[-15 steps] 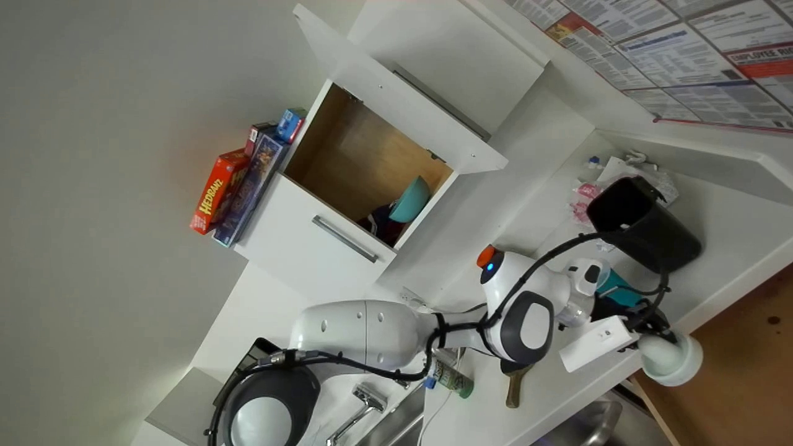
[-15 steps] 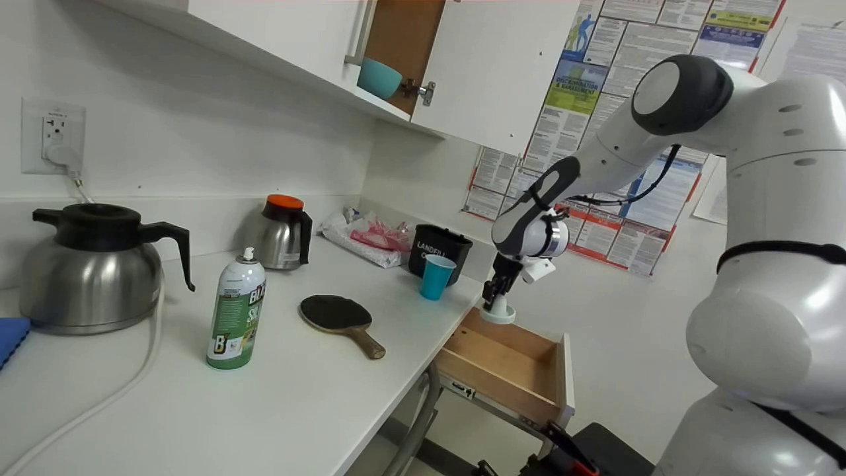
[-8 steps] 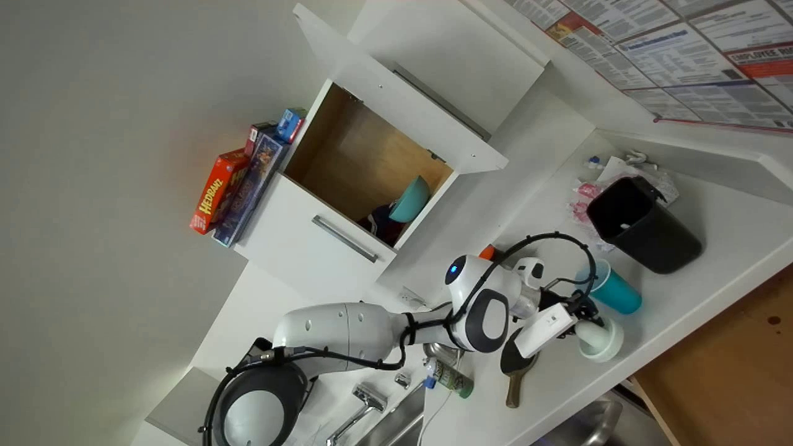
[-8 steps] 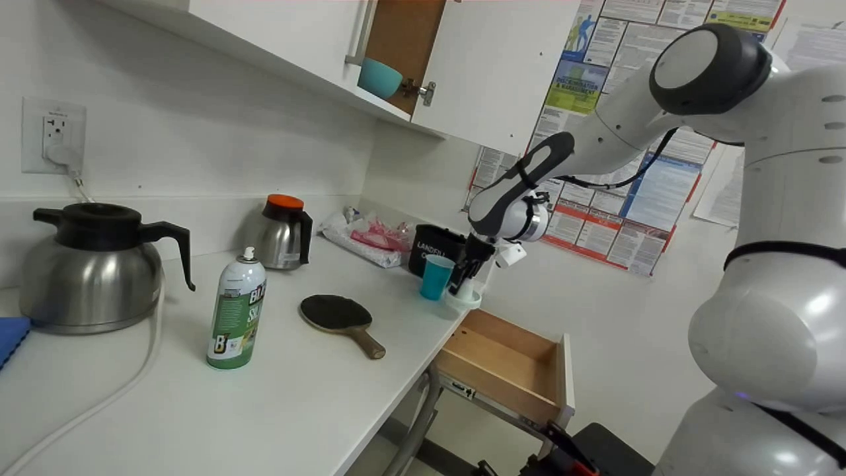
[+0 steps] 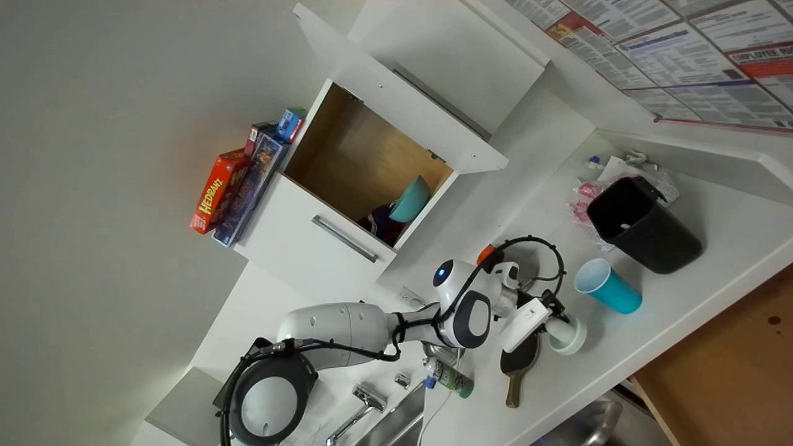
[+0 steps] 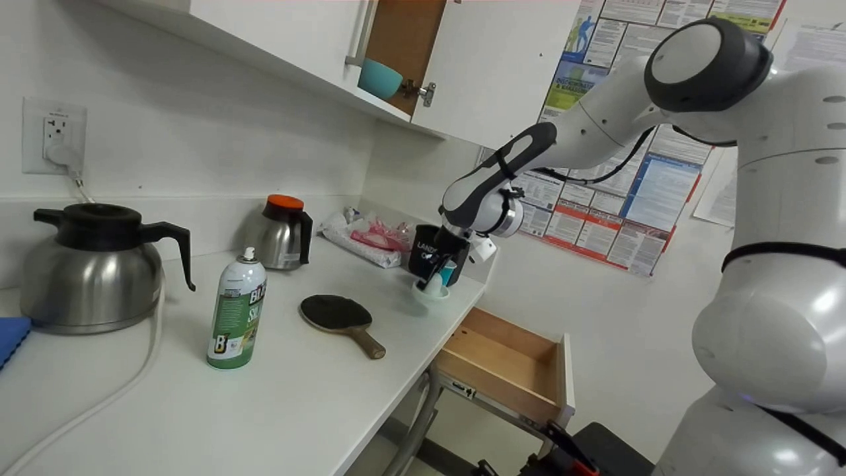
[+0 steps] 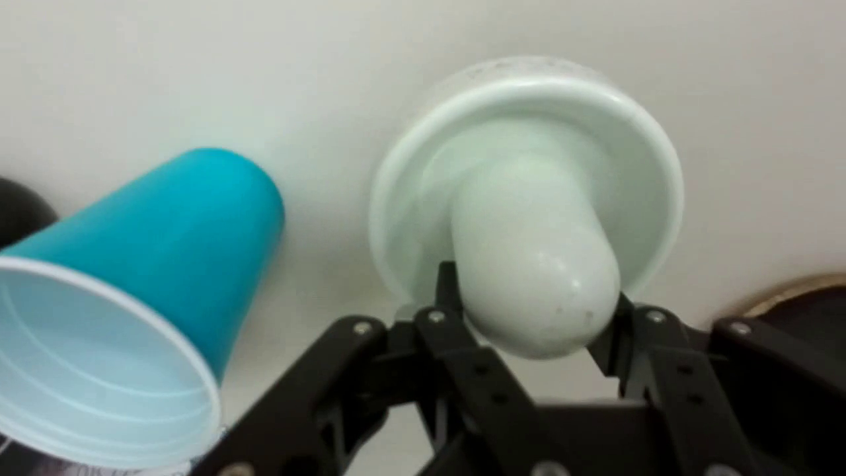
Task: Move the object from the drawer to the countertop
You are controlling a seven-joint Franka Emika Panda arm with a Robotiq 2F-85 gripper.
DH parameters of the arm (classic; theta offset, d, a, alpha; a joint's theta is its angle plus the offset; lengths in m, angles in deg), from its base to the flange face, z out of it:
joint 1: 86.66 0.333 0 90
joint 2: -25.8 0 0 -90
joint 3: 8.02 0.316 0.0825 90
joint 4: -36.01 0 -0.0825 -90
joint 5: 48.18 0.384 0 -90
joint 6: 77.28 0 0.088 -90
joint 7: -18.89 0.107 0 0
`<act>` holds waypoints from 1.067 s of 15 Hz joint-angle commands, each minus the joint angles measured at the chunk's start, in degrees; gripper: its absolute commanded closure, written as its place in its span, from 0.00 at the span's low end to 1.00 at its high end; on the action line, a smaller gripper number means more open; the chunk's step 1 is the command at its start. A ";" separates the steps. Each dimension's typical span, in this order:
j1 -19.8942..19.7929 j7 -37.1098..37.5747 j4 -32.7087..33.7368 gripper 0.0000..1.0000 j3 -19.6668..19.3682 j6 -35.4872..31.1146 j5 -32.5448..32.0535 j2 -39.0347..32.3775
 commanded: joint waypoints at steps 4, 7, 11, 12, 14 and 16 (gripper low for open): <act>2.41 -1.57 13.16 0.80 0.38 -0.59 -0.19 -10.24; 2.78 -2.47 18.73 0.80 1.49 -0.23 -0.81 -14.83; 2.72 -4.55 23.42 0.80 3.98 -0.54 -1.04 -18.58; 2.63 -5.18 24.26 0.80 4.62 -0.52 -0.93 -19.20; 2.72 -5.83 25.65 0.80 5.40 -0.23 -0.94 -20.23; 3.21 -5.72 26.71 0.29 5.39 -0.03 -1.27 -21.13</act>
